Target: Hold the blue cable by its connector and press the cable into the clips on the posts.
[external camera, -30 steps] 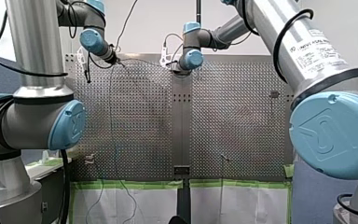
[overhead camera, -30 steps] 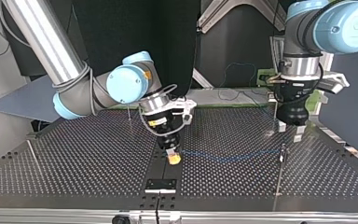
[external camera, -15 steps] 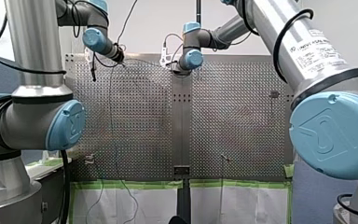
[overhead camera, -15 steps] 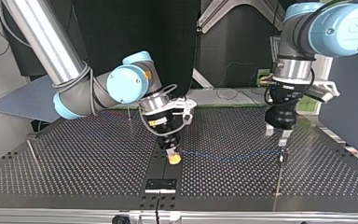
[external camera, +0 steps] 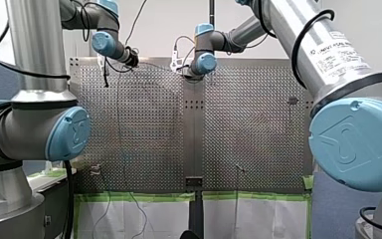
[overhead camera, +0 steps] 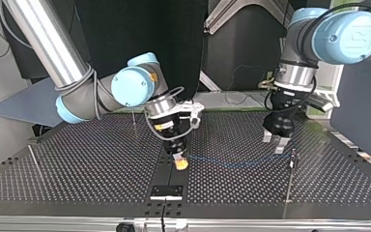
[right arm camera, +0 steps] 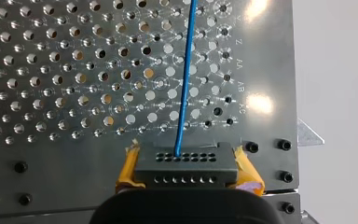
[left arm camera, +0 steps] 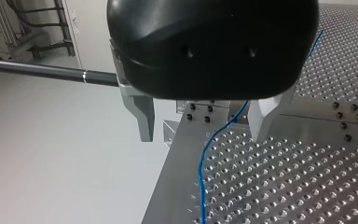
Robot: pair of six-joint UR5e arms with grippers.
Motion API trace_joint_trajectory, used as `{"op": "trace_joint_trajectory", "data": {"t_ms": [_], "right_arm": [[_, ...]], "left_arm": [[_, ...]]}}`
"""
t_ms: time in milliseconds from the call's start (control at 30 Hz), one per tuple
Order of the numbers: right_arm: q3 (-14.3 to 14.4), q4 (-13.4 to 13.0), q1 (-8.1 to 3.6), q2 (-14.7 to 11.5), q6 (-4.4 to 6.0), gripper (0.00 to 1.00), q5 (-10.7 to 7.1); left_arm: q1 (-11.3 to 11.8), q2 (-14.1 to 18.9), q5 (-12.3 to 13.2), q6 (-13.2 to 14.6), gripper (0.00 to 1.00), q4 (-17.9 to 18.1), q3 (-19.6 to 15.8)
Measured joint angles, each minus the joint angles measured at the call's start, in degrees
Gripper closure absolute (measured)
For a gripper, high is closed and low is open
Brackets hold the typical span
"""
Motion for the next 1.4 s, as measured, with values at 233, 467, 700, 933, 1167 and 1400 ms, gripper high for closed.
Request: {"op": "trace_joint_trajectory", "data": {"t_ms": [233,467,700,933,1167,1400], "right_arm": [[0.01,0.0,0.27,0.01,-0.01,1.0,0.0],[0.03,-0.07,0.34,0.03,-0.01,1.0,0.07],[-0.01,-0.08,0.28,0.06,0.0,1.0,0.08],[0.01,-0.05,0.2,0.12,-0.01,1.0,0.08],[0.04,0.0,0.21,0.13,0.0,1.0,0.08],[0.01,0.0,0.12,0.14,-0.01,1.0,0.08]], "left_arm": [[-1.18,-3.21,-2.21,0.02,0.0,0.34,2.23],[-2.0,-5.68,-3.51,0.06,0.0,-0.09,4.39],[-4.18,-8.8,-6.02,0.1,0.0,-0.35,7.52],[-4.93,-9.94,-8.15,-0.4,0.0,-0.69,10.43],[-5.02,-11.54,-9.58,0.01,0.0,-1.63,11.58],[-4.89,-11.99,-9.79,0.37,0.0,-1.97,11.85]]}}
